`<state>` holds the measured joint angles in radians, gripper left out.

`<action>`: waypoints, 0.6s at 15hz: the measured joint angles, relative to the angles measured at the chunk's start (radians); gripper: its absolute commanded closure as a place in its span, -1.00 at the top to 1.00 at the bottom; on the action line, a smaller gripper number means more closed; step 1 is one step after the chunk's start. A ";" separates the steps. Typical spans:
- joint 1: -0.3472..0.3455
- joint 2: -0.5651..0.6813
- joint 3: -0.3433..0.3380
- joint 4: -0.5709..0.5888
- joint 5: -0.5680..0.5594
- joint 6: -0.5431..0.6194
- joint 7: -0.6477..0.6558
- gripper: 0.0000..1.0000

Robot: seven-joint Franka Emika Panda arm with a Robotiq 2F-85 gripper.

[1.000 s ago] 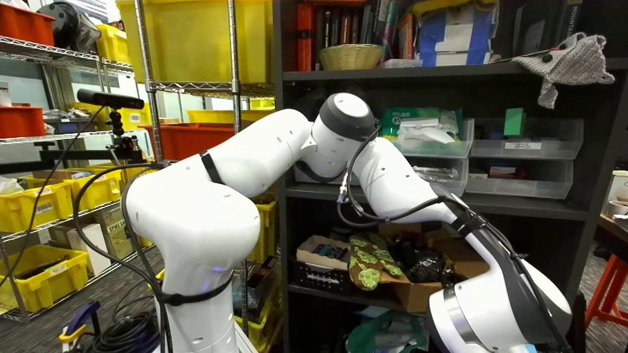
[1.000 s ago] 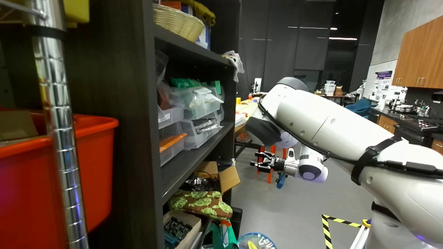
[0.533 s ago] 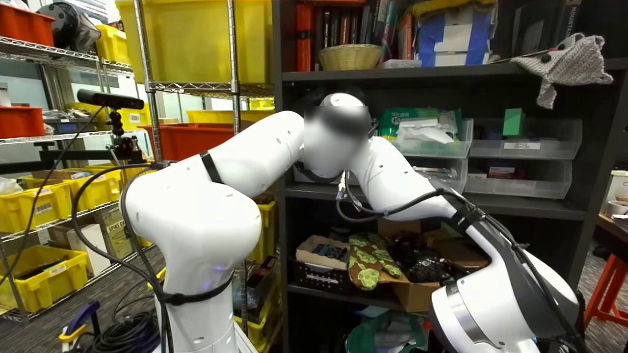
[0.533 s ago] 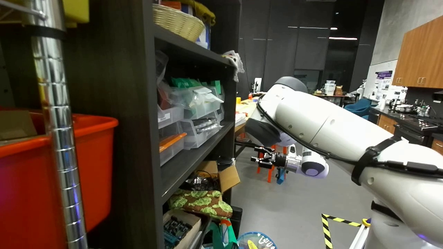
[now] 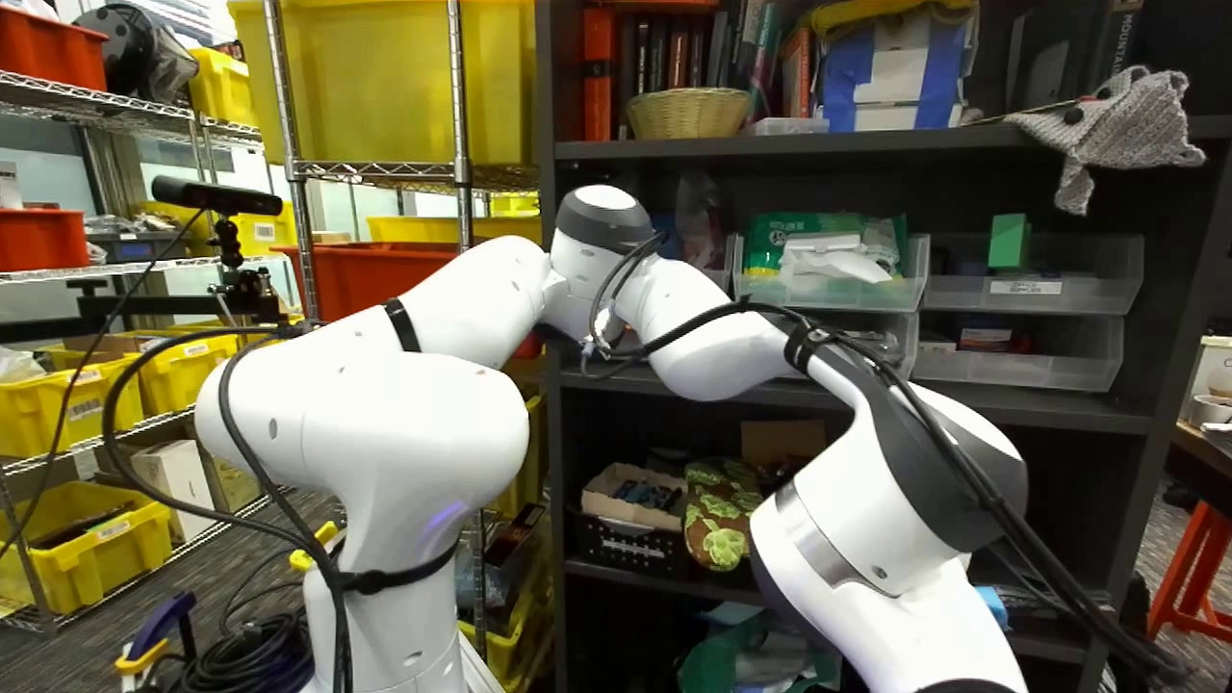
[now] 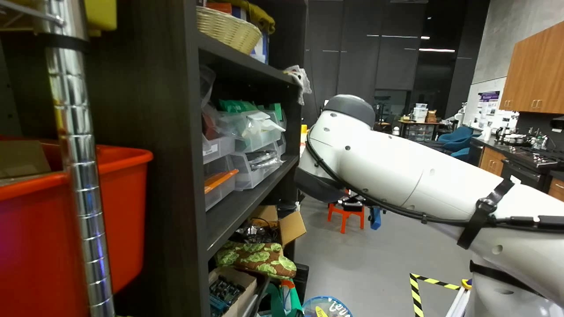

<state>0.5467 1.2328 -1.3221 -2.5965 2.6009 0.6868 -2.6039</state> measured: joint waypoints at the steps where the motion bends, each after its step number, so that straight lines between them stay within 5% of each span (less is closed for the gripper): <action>1: 0.033 0.000 -0.032 -0.035 0.000 0.001 0.000 1.00; 9: 0.183 -0.002 -0.302 -0.180 0.000 0.025 0.001 1.00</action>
<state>0.7294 1.2312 -1.6238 -2.7761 2.6011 0.7116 -2.6029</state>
